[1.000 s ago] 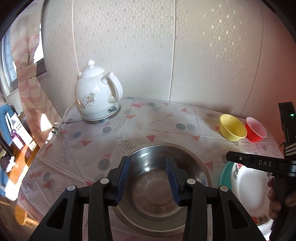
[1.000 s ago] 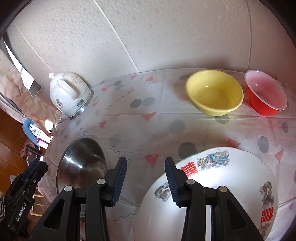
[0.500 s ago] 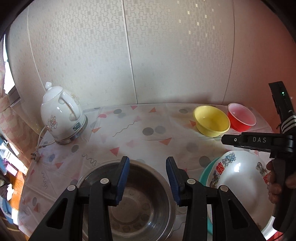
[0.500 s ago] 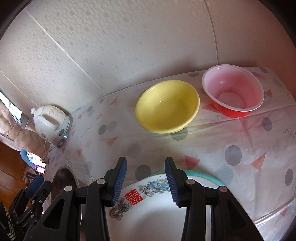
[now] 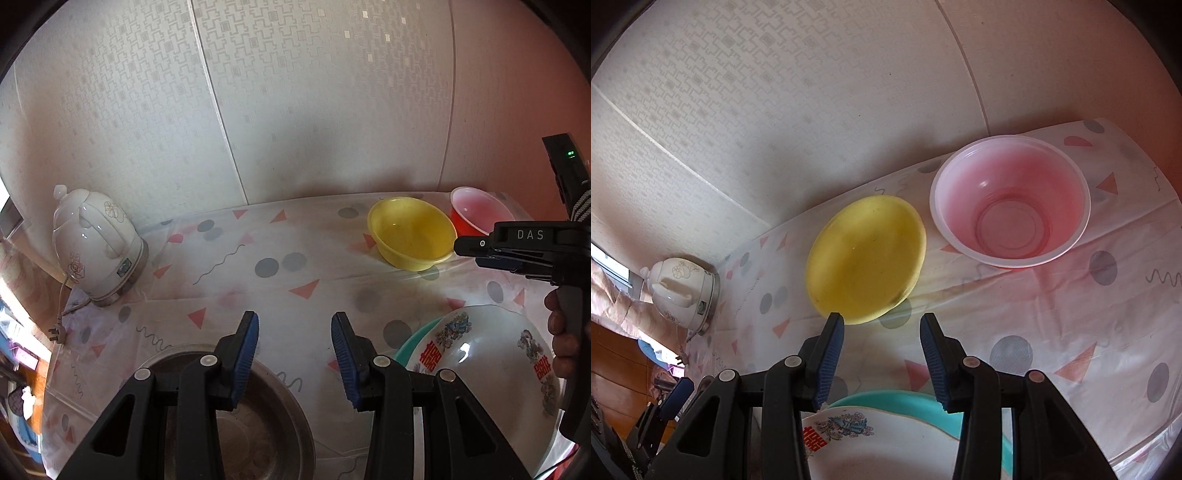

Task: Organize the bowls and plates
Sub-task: 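Move both tools to the rim of the yellow bowl, then close both tools on the yellow bowl rim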

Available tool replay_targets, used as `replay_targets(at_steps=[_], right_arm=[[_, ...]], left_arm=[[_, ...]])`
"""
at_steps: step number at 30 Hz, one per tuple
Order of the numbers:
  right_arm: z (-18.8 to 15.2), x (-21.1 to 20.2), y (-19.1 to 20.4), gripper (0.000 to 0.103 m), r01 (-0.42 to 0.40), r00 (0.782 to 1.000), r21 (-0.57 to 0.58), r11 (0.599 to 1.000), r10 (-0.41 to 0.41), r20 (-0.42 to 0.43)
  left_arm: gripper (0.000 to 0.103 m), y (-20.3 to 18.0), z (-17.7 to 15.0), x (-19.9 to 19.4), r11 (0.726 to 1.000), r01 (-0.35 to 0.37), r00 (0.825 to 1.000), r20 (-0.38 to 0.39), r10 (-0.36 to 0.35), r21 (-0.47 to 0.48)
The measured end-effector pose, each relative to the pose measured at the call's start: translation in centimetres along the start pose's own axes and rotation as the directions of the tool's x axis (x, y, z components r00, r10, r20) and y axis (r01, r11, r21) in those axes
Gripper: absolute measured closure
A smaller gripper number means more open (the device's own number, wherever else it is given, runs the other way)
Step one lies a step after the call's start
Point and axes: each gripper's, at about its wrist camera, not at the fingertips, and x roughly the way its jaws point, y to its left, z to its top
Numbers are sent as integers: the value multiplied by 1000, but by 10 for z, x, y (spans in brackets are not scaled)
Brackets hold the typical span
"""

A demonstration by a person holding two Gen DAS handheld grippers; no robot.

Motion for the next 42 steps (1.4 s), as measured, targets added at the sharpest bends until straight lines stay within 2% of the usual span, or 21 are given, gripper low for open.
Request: replay_targets(at_steps=[12,16,20,27,29,31,34,35,36,37,38,42], right_arm=[[14,6,-17,60,-21,1000,36,999,21,-4],[19,12,-19,60,-27,1000,47,999,28,-9],[24,16,-19,60,-32,999,39,999,33,-11],[30,27,-19,60,-36,998,23,999,37,-45],[30,31,-17,64,-30,998,14,999,30,-56],[30,36,-16,66,-21,997,8,1000,21,-70],[31,43,-14,68,-3,996,-3,1000,3,-91],[32,45,-13,72,7,995,-10,1000,-8,-97],[32,47,-11,78,21,995,-20,1000,-23,-98],[33,48,-10,80,24,995,-29,999,-26,-99],[34,49,-8,83,25,995,-39,999,-29,-100],[36,52,2,85,50,992,-94,994,-61,-112]], left_arm=[[60,-18,18,29,999,10,999,-47,-8,42],[60,-19,34,47,998,55,994,-90,-54,11],[60,-15,55,68,992,107,985,-132,-115,-64],[60,-21,82,98,969,206,964,-138,-225,-139],[61,-25,85,108,962,232,956,-148,-253,-147],[65,-29,88,118,956,249,949,-159,-272,-154],[66,-33,94,135,942,287,930,-185,-318,-173],[66,-35,94,140,940,290,925,-197,-324,-180],[72,-37,95,145,935,304,918,-206,-339,-184],[77,-40,95,149,931,317,911,-215,-351,-179],[90,-42,95,154,933,317,909,-224,-350,-171],[93,-40,94,154,927,324,910,-205,-359,-186]])
